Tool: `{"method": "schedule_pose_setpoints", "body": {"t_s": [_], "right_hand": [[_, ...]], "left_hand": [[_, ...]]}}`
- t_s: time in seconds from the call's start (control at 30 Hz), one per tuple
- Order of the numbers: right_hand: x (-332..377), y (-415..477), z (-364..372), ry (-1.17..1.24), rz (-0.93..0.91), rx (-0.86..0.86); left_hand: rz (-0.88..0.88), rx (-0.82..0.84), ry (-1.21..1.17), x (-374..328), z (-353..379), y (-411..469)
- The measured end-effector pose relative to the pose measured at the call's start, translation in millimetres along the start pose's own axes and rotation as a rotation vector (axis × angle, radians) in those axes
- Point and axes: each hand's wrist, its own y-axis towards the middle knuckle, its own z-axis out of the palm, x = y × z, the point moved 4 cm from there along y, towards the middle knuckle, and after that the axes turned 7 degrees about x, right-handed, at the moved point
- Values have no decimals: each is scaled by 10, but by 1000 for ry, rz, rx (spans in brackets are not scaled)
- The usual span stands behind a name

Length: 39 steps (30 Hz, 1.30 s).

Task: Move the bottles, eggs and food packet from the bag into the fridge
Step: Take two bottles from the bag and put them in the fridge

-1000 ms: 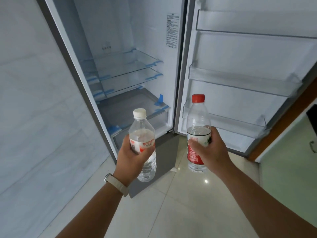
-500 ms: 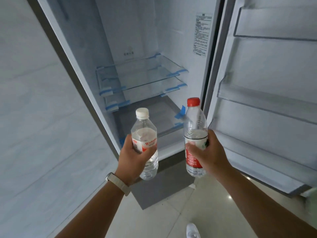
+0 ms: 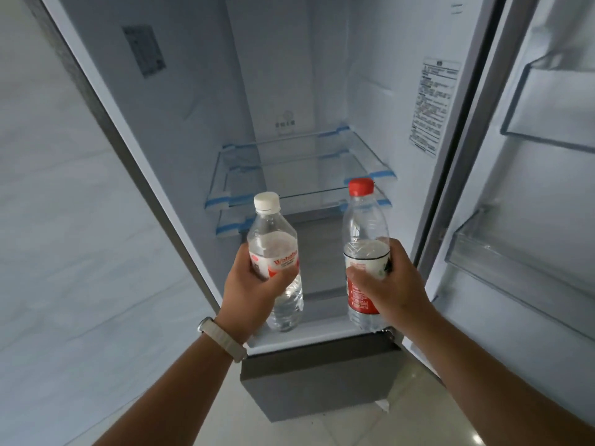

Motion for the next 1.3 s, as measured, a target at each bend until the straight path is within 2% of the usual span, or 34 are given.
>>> {"method": "schedule_pose_setpoints", "body": {"t_s": [0.37, 0.9, 1.3], "right_hand": [[181, 752, 245, 18, -77, 72], [768, 1840, 552, 13, -180, -116], [817, 2525, 630, 45, -176, -153]], "left_hand": [[47, -94, -64, -245, -348, 704], [178, -124, -253, -415, -665, 1957], [85, -215, -377, -286, -589, 2411]]}}
